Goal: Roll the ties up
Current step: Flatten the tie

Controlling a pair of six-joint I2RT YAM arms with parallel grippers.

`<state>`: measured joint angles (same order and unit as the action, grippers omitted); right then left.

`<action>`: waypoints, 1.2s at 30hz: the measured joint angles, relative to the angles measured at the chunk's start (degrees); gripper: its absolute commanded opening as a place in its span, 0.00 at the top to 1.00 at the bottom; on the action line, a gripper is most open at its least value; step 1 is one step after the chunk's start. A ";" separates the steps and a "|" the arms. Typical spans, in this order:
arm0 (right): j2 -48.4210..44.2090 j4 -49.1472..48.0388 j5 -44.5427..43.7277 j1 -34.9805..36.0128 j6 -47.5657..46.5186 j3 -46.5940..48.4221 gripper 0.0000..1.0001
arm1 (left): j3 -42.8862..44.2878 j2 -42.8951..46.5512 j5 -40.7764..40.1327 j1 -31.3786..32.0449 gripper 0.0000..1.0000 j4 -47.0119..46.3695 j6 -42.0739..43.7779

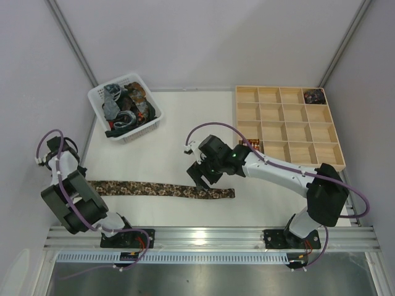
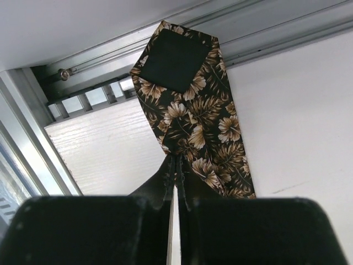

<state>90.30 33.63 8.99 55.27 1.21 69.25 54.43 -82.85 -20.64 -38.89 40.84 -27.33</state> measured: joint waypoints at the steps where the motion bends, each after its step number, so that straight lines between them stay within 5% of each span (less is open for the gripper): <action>1: 0.00 0.02 0.15 -0.46 0.37 -0.26 0.19 | 0.00 -0.33 -0.24 -0.07 0.96 -0.26 0.04; 11: 0.55 1.57 2.54 -4.52 3.76 -1.97 0.25 | 0.15 -7.10 -1.07 -1.22 0.87 -3.30 0.92; 22: 0.68 2.05 3.80 -5.73 5.16 -3.06 0.26 | 0.48 -8.76 0.68 -1.36 0.56 -3.72 0.48; 36: -0.63 1.33 0.87 -8.52 9.68 -10.19 0.42 | -5.64 2.43 4.35 2.05 0.61 -0.70 0.37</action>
<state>89.67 34.96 9.87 46.74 10.90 59.07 48.80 -80.42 -16.29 -36.84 40.14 -26.96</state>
